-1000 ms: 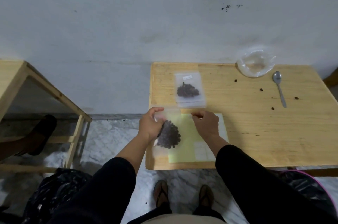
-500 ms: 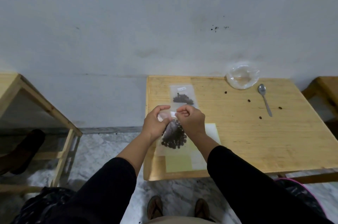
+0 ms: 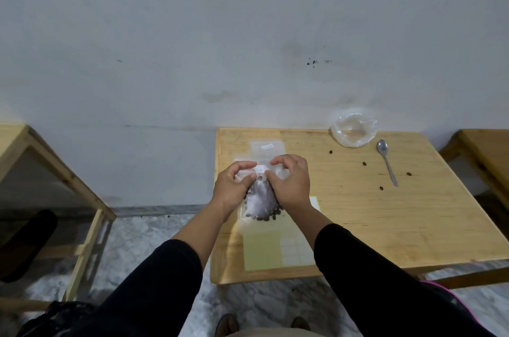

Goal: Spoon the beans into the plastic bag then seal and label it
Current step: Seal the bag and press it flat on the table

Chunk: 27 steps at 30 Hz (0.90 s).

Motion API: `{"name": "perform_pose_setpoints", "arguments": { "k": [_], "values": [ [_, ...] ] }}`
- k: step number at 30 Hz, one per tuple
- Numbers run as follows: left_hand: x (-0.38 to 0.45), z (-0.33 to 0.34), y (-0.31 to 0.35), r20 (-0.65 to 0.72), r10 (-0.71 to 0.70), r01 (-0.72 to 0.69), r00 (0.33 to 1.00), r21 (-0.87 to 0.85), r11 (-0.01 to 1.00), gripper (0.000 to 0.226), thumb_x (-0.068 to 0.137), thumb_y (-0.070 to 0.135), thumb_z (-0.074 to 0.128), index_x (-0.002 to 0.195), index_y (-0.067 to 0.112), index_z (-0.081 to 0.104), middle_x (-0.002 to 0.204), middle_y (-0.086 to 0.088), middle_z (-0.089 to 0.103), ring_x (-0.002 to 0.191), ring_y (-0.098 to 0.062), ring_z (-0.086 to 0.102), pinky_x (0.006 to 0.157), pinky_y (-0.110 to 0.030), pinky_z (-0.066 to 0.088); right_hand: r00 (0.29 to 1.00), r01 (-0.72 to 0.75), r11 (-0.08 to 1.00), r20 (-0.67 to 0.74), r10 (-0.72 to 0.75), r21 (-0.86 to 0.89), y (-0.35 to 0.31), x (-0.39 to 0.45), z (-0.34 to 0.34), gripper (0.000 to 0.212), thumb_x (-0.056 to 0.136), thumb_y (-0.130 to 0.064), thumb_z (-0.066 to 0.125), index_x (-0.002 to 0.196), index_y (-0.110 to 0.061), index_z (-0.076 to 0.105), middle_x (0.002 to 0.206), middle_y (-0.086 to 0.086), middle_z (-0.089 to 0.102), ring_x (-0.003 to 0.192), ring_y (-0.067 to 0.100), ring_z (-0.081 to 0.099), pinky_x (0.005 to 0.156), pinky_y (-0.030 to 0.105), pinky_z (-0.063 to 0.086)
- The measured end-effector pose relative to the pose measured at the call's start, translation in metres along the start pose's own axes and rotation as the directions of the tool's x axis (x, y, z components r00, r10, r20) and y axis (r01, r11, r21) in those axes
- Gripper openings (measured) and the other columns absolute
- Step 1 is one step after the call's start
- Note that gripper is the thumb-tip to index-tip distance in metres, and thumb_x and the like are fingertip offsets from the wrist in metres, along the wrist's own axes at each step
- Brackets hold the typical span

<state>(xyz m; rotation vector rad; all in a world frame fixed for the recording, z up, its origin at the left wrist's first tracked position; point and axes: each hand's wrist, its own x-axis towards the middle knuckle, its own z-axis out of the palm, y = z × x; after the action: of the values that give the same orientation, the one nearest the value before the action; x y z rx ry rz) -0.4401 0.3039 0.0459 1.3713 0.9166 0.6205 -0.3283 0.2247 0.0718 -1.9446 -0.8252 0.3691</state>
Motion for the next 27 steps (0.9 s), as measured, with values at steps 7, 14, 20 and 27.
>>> {"name": "perform_pose_setpoints", "arguments": {
  "k": [7,14,20,27],
  "values": [
    [0.009,0.012,0.012,0.021,0.021,-0.02,1.0,-0.041,0.999,0.017,0.087,0.018,0.065,0.093,0.033,0.067,0.106,0.015,0.064,0.109,-0.015,0.059,0.096,-0.038,0.049,0.983,-0.159,0.959,0.129,0.131,0.235,0.002,0.002,-0.012,0.015,0.077,-0.014,0.073,0.073,-0.029,0.072,0.101,-0.002,0.067,0.1,0.014,0.061,0.094,0.036,0.049],
    [0.018,0.037,0.015,-0.026,-0.02,0.019,0.999,-0.043,0.999,0.011,0.08,0.019,0.073,0.088,0.024,0.068,0.097,0.011,0.065,0.097,-0.007,0.06,0.09,-0.031,0.05,0.968,-0.228,0.931,0.165,0.187,0.286,0.014,0.02,-0.026,0.009,0.078,-0.012,0.073,0.082,-0.019,0.076,0.087,-0.002,0.073,0.087,0.014,0.068,0.086,0.031,0.053],
    [0.04,0.054,0.016,-0.102,-0.029,0.028,0.994,-0.012,1.0,0.009,0.087,0.015,0.065,0.087,0.024,0.068,0.09,0.01,0.066,0.076,-0.003,0.061,0.063,-0.01,0.049,0.982,-0.155,0.958,0.147,0.122,0.24,0.03,0.051,-0.027,0.014,0.084,-0.015,0.066,0.095,-0.017,0.075,0.091,-0.007,0.072,0.093,0.006,0.066,0.089,0.024,0.05],
    [0.084,0.07,0.016,-0.296,-0.055,0.057,0.954,0.0,0.998,0.021,0.092,0.017,0.053,0.09,0.035,0.065,0.082,-0.002,0.064,0.061,-0.013,0.054,0.061,-0.028,0.046,0.973,-0.058,0.995,0.227,0.037,0.086,0.041,0.096,-0.029,0.022,0.084,-0.017,0.065,0.106,-0.017,0.07,0.1,-0.008,0.067,0.093,0.005,0.059,0.085,0.018,0.043]
  ]
}}
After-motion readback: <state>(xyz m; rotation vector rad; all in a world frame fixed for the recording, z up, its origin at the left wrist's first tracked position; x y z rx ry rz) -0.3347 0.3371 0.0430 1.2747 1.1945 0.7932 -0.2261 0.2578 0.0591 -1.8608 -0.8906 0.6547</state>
